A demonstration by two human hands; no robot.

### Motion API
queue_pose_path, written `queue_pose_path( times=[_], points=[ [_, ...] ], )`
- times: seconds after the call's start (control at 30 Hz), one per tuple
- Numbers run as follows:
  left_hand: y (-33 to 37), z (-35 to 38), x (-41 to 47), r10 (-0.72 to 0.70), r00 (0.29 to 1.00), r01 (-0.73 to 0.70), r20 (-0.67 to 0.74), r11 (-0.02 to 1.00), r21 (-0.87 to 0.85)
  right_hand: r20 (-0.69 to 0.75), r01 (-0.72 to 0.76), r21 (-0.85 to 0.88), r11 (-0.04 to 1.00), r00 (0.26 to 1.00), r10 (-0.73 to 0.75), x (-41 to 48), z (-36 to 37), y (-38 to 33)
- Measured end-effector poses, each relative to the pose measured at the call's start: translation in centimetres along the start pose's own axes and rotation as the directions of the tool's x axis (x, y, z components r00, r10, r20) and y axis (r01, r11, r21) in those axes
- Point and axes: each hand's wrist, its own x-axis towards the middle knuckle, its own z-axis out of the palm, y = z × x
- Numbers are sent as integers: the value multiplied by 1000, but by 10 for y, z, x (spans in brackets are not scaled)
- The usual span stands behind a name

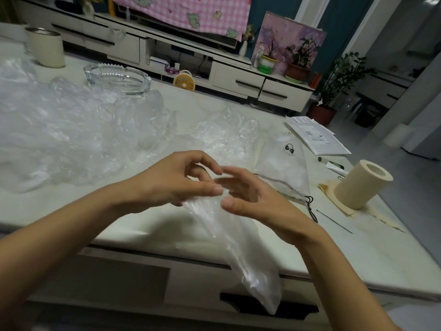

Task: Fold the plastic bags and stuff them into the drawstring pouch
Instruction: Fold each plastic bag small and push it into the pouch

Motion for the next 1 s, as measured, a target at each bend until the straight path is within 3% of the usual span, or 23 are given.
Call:
queue_pose_path(
  times=[0.07, 0.13, 0.2, 0.3, 0.33, 0.4, 0.47, 0.6, 0.7, 0.8, 0.93, 1.0],
  points=[
    [1, 3, -2, -6, 999, 4, 43, 1000, 31, 150, -46, 31, 998, 988, 41, 1, 2, -1],
    [0, 3, -2, 2, 1000, -4, 23, 995, 99, 154, -59, 75, 995, 987, 47, -1, 4, -1],
    [-1, -4, 2, 33, 994, -22, -101, 993, 117, 84, -66, 105, 992, 995, 58, -2, 4, 2],
    [-7, -15, 8, 43, 934, -51, -354, 999, -13, -44, -44, 166, 985, 998, 52, -4, 0, 5],
    [-10, -13, 7, 9, 942, -36, -337, 997, -73, -85, -26, 202, 979, 995, 44, -4, 1, 6],
    [-14, 2, 3, -95, 987, 72, -131, 983, -167, -162, 7, 271, 962, 986, 38, -4, 5, 6],
    [-17, 22, -1, -142, 989, 145, 36, 978, -149, -222, 37, 316, 948, 974, 36, -3, 10, 9],
    [-16, 40, -1, -113, 990, 97, -85, 980, -172, -254, 37, 328, 944, 966, 50, -4, 13, 9],
    [-18, 40, 2, -121, 987, 99, -105, 977, -189, -202, 19, 339, 941, 978, 53, -6, 14, 8],
    [-18, 41, 5, -165, 981, 135, -105, 958, -251, -247, 37, 322, 946, 968, 46, -6, 14, 6],
    [-19, 41, 8, -300, 953, 274, 46, 786, -554, -325, 82, 241, 967, 946, 1, -5, 11, 7],
    [-22, 42, 6, -327, 928, 372, 179, 773, -514, -348, 114, 192, 975, 937, -41, -6, 13, 7]
  ],
)
